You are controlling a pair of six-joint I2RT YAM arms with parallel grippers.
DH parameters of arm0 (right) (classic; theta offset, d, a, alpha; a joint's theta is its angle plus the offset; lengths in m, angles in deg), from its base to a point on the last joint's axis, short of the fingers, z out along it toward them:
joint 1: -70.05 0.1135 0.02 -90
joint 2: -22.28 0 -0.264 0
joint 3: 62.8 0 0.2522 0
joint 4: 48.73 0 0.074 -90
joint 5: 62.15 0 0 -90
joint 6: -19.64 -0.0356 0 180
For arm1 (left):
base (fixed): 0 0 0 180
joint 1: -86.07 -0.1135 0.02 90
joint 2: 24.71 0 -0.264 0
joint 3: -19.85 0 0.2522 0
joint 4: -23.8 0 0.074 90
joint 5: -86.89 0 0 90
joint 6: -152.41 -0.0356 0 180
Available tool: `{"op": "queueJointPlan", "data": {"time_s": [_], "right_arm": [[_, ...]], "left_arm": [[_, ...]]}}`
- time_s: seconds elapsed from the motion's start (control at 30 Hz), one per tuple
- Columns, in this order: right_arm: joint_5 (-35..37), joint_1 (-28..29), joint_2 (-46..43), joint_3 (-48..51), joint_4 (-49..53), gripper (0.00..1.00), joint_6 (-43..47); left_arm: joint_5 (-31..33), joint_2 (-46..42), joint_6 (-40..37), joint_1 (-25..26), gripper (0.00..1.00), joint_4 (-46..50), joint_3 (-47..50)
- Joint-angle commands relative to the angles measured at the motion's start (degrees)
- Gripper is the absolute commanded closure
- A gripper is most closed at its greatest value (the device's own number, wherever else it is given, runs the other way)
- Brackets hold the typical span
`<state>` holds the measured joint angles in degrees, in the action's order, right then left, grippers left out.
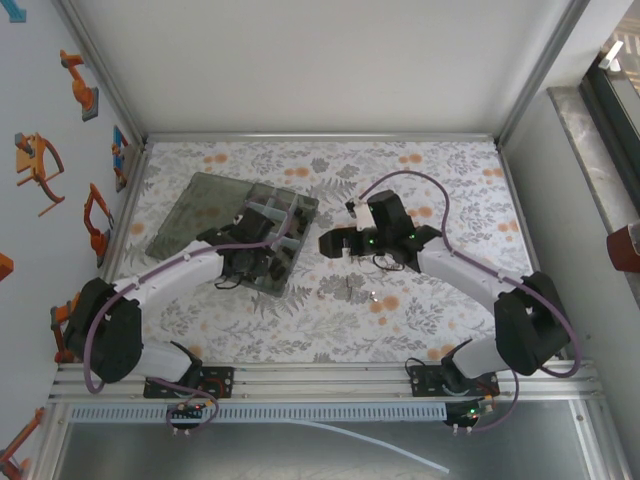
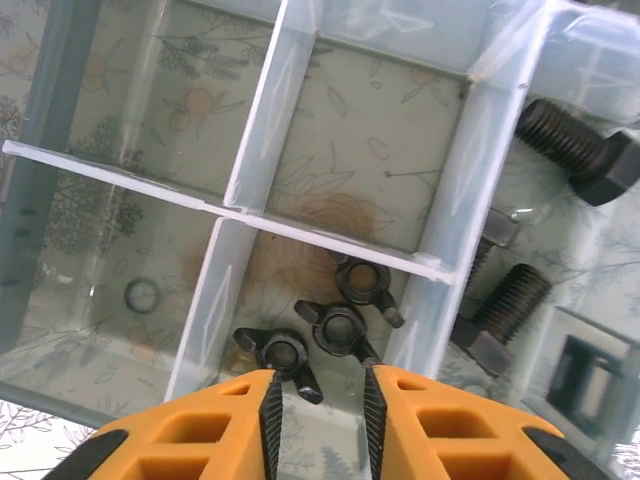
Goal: Sort the screws and nuts into containers
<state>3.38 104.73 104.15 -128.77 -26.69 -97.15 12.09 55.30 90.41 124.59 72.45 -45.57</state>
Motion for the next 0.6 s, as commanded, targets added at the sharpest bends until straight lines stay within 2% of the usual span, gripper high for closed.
{"op": "queueJointPlan", "data": {"time_s": [0.0, 0.2, 0.3, 0.37, 0.43, 0.57], "right_arm": [[1.4, 0.4, -2.9, 2.4, 0.9, 0.0, -0.2], [2.6, 0.4, -6.7, 8.9, 1.4, 0.0, -2.3], [3.4, 0.3, -10.5, 12.6, 1.7, 0.0, -3.4], [4.2, 0.3, -13.0, 15.2, 1.7, 0.0, -4.2], [4.1, 0.3, -14.4, 17.2, 1.5, 0.0, -4.6], [2.8, 0.3, -15.3, 19.2, 1.0, 0.0, -5.6]], "left_arm": [[-3.1, -2.7, -3.9, 2.9, 0.67, -4.5, -1.7], [-11.4, 1.1, -9.8, 8.9, 0.58, -8.3, -4.8], [-12.2, 5.7, -11.8, 12.1, 0.55, -7.0, -7.1], [-12.6, 8.5, -12.4, 13.9, 0.56, -6.1, -8.8], [-15.5, 11.5, -12.8, 15.1, 0.58, -6.2, -10.3], [-18.3, 16.4, -13.9, 17.4, 0.57, -6.2, -12.5]]}}
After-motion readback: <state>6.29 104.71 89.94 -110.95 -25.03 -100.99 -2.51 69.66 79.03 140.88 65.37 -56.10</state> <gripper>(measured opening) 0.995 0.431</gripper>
